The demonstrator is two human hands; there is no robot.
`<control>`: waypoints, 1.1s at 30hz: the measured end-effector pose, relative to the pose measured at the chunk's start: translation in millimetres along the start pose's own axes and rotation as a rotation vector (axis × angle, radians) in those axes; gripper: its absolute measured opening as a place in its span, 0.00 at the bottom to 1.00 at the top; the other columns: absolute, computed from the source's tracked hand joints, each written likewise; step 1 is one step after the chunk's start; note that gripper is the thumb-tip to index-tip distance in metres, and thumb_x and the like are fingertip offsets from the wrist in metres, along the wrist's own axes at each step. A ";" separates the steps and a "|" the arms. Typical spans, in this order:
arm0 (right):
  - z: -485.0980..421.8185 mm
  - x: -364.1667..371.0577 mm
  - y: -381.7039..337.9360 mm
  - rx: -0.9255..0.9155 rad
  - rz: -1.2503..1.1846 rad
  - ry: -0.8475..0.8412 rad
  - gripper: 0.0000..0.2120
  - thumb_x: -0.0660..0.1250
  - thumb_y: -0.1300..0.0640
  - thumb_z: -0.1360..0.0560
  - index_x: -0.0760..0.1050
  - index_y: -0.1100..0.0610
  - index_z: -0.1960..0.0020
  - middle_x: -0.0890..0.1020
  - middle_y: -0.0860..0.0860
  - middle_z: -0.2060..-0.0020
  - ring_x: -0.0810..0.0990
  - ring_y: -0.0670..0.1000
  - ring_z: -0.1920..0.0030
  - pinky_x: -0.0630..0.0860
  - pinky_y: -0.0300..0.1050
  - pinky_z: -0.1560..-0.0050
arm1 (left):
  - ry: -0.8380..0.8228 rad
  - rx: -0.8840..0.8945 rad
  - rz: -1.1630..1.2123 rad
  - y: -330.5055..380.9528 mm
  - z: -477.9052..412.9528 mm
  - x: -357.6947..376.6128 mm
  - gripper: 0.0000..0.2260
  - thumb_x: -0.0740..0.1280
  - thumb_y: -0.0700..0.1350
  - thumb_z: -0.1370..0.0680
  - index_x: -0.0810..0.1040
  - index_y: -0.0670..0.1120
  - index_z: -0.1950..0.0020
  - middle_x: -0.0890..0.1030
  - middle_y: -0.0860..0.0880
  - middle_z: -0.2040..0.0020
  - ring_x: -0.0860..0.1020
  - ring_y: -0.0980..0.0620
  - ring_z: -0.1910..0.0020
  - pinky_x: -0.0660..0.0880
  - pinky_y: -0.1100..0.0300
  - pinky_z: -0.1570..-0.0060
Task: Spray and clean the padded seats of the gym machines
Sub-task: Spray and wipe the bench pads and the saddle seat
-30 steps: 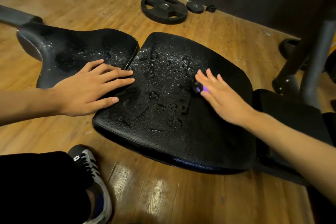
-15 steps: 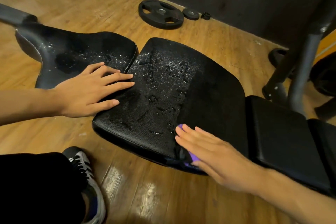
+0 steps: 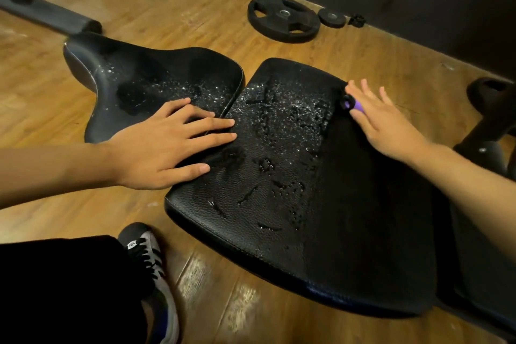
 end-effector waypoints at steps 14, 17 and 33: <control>92.9 11.0 -86.5 0.146 -0.205 -0.027 0.26 0.54 0.57 0.15 0.51 0.58 0.19 0.52 0.51 0.20 0.45 0.47 0.20 0.42 0.45 0.21 | -0.004 -0.006 0.005 0.5 1.5 -3.3 0.28 0.46 0.64 0.16 0.56 0.56 0.17 0.60 0.56 0.18 0.65 0.47 0.25 0.55 0.40 0.24; 159.4 12.5 -125.1 0.010 -0.151 -0.044 0.26 0.53 0.54 0.15 0.53 0.56 0.19 0.52 0.48 0.20 0.46 0.44 0.20 0.47 0.46 0.20 | 0.008 -0.004 0.001 1.7 1.1 -3.7 0.28 0.45 0.64 0.16 0.56 0.55 0.17 0.61 0.55 0.19 0.66 0.46 0.25 0.56 0.40 0.24; 79.9 13.4 -52.0 0.208 -0.110 -0.023 0.27 0.52 0.55 0.14 0.49 0.58 0.19 0.51 0.51 0.19 0.44 0.45 0.20 0.41 0.46 0.21 | 0.017 -0.007 0.007 1.7 0.5 -0.8 0.28 0.46 0.63 0.16 0.57 0.55 0.17 0.61 0.54 0.19 0.66 0.46 0.24 0.55 0.39 0.24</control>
Point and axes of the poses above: each hand's wrist, its own z-axis away from the middle knuckle, its own x-axis out of the palm, y = z × x, the point moved 5 cm from there along -z, towards the middle knuckle
